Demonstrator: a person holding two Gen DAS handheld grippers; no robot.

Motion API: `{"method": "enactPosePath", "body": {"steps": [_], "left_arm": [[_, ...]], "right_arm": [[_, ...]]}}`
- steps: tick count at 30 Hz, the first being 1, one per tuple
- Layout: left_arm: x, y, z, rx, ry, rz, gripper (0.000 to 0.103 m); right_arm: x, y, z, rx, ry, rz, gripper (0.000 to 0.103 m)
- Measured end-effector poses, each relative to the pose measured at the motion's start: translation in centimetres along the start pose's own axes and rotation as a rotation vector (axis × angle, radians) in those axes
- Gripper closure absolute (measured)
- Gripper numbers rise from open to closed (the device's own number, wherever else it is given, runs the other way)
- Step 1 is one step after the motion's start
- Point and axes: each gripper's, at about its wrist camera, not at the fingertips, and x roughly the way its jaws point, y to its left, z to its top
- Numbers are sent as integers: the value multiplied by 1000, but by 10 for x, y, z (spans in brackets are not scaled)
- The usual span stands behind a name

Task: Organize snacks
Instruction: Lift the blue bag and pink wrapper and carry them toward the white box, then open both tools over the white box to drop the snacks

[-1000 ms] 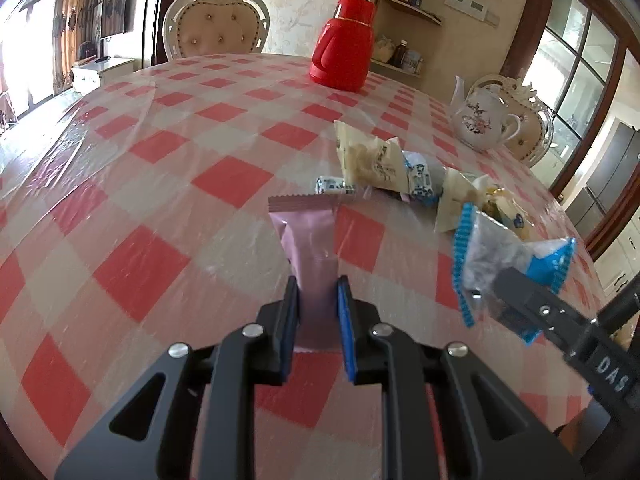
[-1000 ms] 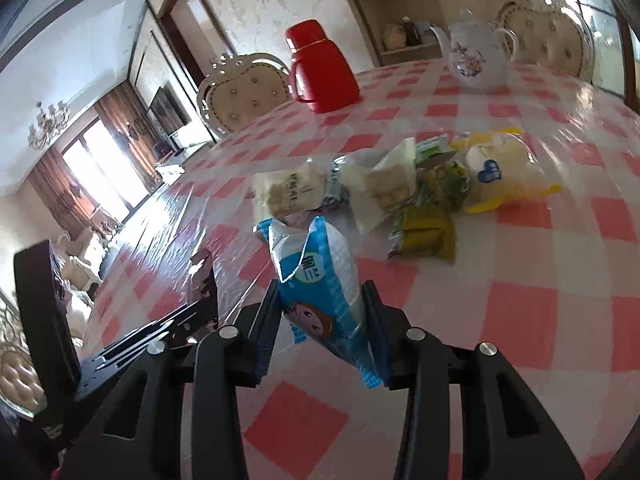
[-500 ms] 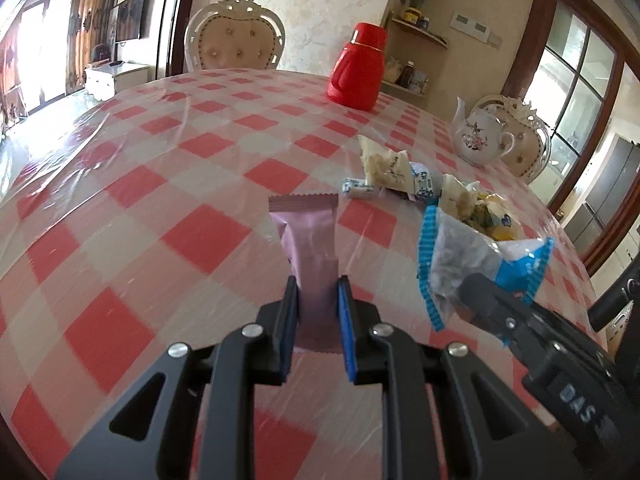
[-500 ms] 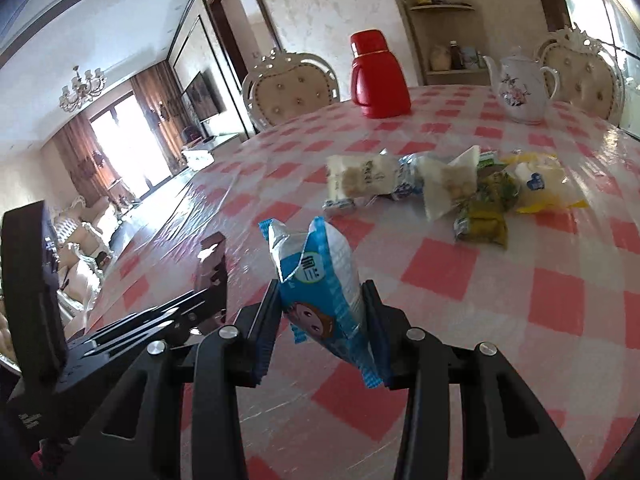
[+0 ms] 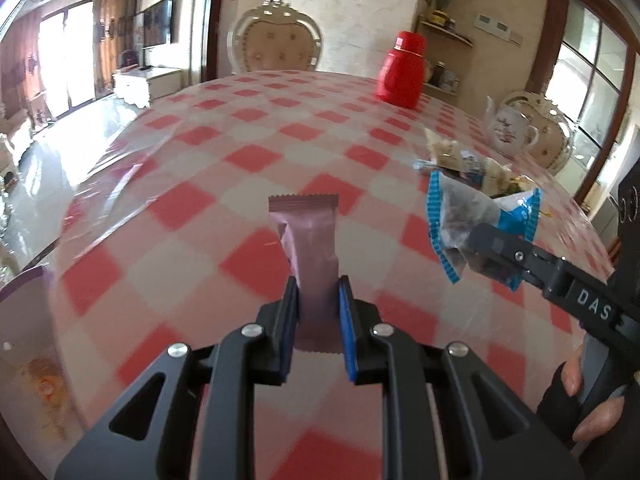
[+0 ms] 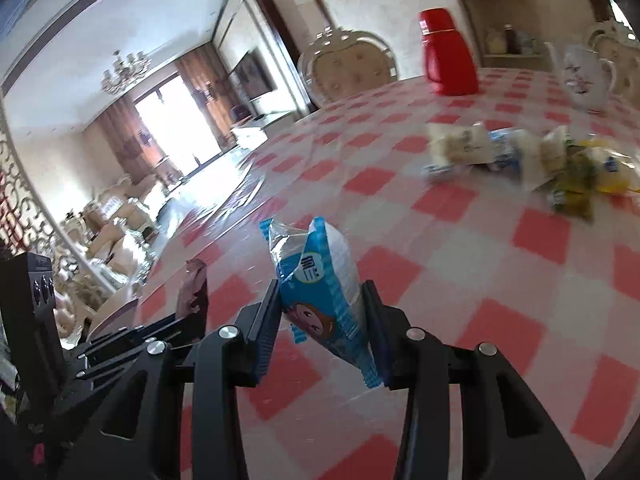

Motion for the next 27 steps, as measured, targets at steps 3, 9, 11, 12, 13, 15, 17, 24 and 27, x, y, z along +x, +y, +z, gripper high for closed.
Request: {"method": "enactPosePath", "body": {"steps": [3, 9, 11, 12, 13, 15, 17, 24, 27], "left_arm": [[-14, 24, -6, -19, -8, 33, 83], [-39, 75, -22, -68, 4, 108, 83], [-46, 90, -28, -76, 10, 134, 83], [-50, 97, -31, -81, 14, 146, 83], [-54, 107, -35, -90, 19, 165, 83], [-61, 123, -42, -108, 26, 197, 83], [-68, 142, -50, -137, 33, 230, 83], [-89, 196, -83, -207, 76, 343, 83], [-98, 213, -93, -239, 85, 379, 83]], "right_arm": [[8, 18, -4, -29, 24, 32, 62], [28, 69, -18, -114, 87, 113, 62], [35, 90, -23, -142, 112, 155, 62], [37, 96, -25, -152, 119, 166, 62], [41, 107, -28, -171, 131, 181, 62], [44, 124, -35, -202, 148, 204, 62], [48, 141, -41, -234, 167, 233, 62], [57, 195, -65, -347, 226, 317, 62], [56, 214, -74, -400, 242, 353, 62]]}}
